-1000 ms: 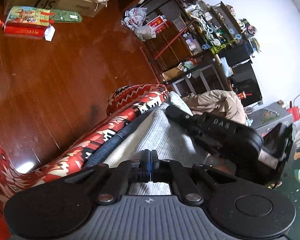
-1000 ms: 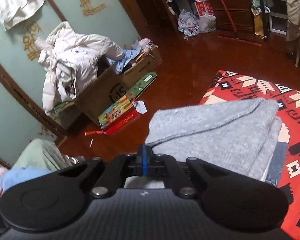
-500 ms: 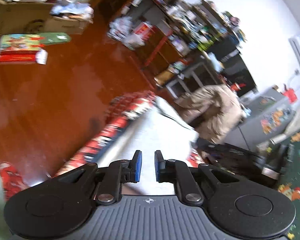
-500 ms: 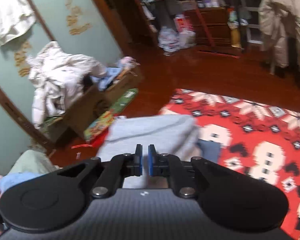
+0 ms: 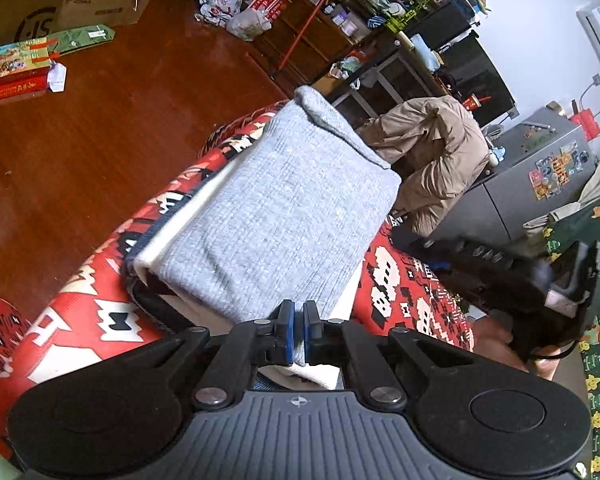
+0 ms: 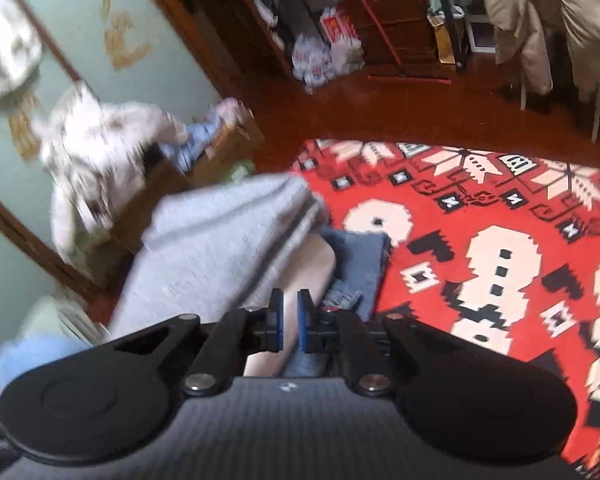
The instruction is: Fold clothes
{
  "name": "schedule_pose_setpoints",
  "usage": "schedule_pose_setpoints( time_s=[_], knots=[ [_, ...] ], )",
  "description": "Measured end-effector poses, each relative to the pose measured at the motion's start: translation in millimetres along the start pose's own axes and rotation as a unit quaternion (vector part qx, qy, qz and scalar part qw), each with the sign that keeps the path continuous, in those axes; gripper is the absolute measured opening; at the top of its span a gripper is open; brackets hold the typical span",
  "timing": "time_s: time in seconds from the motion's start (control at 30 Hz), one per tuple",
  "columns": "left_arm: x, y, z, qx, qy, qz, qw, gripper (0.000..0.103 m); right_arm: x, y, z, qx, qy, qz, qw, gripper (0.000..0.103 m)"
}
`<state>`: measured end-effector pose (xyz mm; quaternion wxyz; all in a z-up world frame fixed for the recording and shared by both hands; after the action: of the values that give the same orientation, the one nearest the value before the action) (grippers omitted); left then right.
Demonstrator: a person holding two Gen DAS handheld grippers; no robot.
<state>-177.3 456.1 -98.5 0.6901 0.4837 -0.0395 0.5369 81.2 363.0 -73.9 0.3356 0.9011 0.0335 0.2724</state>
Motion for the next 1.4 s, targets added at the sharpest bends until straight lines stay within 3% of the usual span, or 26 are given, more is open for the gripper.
schedule_pose_setpoints(
  time_s=[0.13, 0.23, 0.33, 0.37, 0.57, 0.73, 0.87, 0.97, 1.23, 1.4],
  knots=[
    [0.1, -4.1, 4.2, 0.007, -0.008, -0.006, 0.9999, 0.006, 22.0, -0.5, -2.5, 0.022, -0.048, 0.021, 0.998, 0.013],
    [-1.1, -5.2, 3.7, 0.005, -0.007, -0.006, 0.9999, 0.006, 34.8, -15.9, 1.2, 0.014, -0.082, 0.014, 0.996, 0.024],
    [-1.6, -3.6, 4.7, 0.004, -0.009, -0.006, 0.9999, 0.006, 34.3, -29.2, 4.0, 0.003, -0.095, 0.007, 0.995, 0.015],
    [-1.4, -2.9, 5.2, 0.005, -0.010, -0.006, 0.9999, 0.006, 31.6, -29.5, 3.0, 0.000, -0.093, 0.009, 0.996, 0.001],
    [-1.9, -1.8, 2.2, -0.002, -0.016, -0.011, 0.9998, 0.006, 28.1, -12.2, 4.7, 0.008, -0.103, 0.049, 0.993, 0.001],
    [-2.3, -4.1, -0.7, -0.004, -0.021, -0.016, 0.9996, 0.006, 24.5, -29.5, 19.8, -0.026, -0.108, 0.037, 0.993, 0.002],
    [-4.2, 1.2, 0.7, 0.006, -0.038, -0.021, 0.9991, 0.006, 22.1, -25.5, 18.4, -0.035, -0.091, 0.050, 0.994, 0.014],
    [-5.3, 6.6, 1.6, 0.013, -0.048, -0.019, 0.9986, 0.007, 22.1, -6.5, 18.0, -0.017, -0.104, 0.060, 0.993, 0.014],
    [-6.6, 26.4, 9.0, 0.020, -0.048, -0.009, 0.9986, 0.013, -47.3, 31.8, -35.6, 0.060, -0.058, 0.017, 0.996, 0.014],
    [-15.3, 50.2, 11.0, 0.046, -0.058, -0.011, 0.9972, 0.015, -98.9, 31.7, -52.2, 0.022, -0.024, -0.011, 0.999, 0.014]
  ],
)
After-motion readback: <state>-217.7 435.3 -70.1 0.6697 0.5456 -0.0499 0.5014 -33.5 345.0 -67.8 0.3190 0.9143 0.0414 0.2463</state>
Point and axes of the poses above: each gripper's, at about its wrist camera, not at the fingertips, and y roughly against the way its jaws point, z to its right, x to its top, the point moved 5 cm from there along -y, roughly the way its jaws point, and after that the axes turned 14 degrees about -y, right-handed, at the moved point
